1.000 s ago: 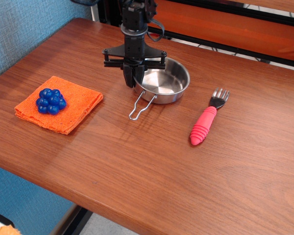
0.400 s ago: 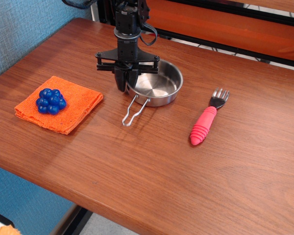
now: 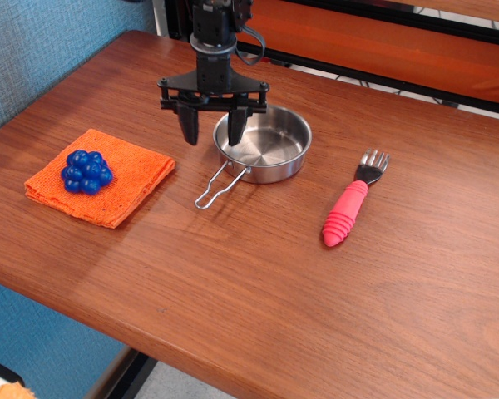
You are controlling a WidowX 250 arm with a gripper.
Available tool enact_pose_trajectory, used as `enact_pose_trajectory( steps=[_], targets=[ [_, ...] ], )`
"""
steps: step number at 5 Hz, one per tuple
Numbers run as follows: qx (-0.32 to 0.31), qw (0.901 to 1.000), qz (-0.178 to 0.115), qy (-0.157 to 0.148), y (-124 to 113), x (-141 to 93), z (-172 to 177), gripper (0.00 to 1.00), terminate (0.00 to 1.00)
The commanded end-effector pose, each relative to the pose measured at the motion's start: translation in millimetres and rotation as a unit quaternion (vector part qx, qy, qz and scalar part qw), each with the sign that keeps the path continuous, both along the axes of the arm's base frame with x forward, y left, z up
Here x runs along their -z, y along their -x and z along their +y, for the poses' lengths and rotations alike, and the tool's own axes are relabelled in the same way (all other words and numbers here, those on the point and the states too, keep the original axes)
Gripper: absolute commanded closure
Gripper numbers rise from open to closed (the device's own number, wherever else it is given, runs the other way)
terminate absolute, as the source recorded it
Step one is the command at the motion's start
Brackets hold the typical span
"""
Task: Move the pot in between the cloth and spoon.
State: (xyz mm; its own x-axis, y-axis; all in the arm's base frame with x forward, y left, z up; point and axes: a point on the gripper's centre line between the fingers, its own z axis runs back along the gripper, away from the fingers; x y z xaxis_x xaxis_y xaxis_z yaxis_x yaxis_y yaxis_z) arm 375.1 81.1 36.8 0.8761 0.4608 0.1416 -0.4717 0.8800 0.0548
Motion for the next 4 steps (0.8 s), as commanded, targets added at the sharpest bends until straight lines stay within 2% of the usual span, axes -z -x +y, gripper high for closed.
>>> enact_pose_trajectory(
  steps=[1, 2, 3, 4],
  targets=[
    [0.046, 0.9967, -0.055, -0.038, 10, -57, -27, 0.0, 0.0],
    [0.088, 0.9931, -0.06, -0.048, 16, -64, -60, 0.0, 0.0],
    [0.124, 0.9896, -0.062, -0.037, 25, -67, -92, 0.0, 0.0],
    [0.158, 0.9856, -0.061, -0.002, 40, -74, -124, 0.0, 0.0]
  ],
)
